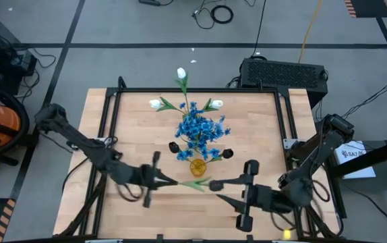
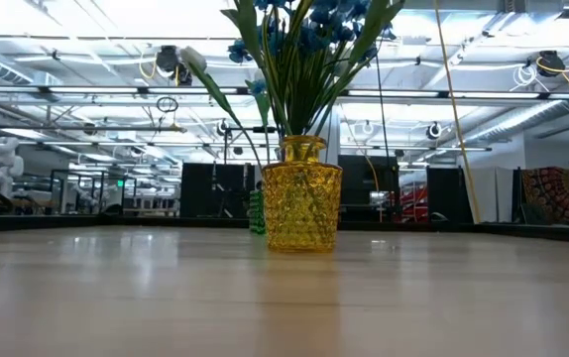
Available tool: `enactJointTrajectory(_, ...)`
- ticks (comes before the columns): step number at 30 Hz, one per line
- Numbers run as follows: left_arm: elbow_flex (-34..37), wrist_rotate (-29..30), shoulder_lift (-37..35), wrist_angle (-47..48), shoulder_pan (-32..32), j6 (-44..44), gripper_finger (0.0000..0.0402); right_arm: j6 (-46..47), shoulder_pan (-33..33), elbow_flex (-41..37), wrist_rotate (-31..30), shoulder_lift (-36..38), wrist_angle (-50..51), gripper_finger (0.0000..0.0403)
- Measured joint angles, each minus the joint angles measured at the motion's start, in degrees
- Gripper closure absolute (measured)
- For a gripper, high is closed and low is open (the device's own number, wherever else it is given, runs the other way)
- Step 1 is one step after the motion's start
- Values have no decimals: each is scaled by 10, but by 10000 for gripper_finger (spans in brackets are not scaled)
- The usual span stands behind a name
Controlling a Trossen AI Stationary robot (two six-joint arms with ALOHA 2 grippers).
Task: Sort flowers into vase by color
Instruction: Put the black flower into the yellow vase
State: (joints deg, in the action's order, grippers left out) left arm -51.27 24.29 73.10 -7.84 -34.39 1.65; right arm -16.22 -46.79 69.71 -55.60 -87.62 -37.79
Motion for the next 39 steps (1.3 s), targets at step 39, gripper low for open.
enactJointTrajectory(39,0,-66,14,-300,10,-246,393,64,217,0,395,-89,-101,237)
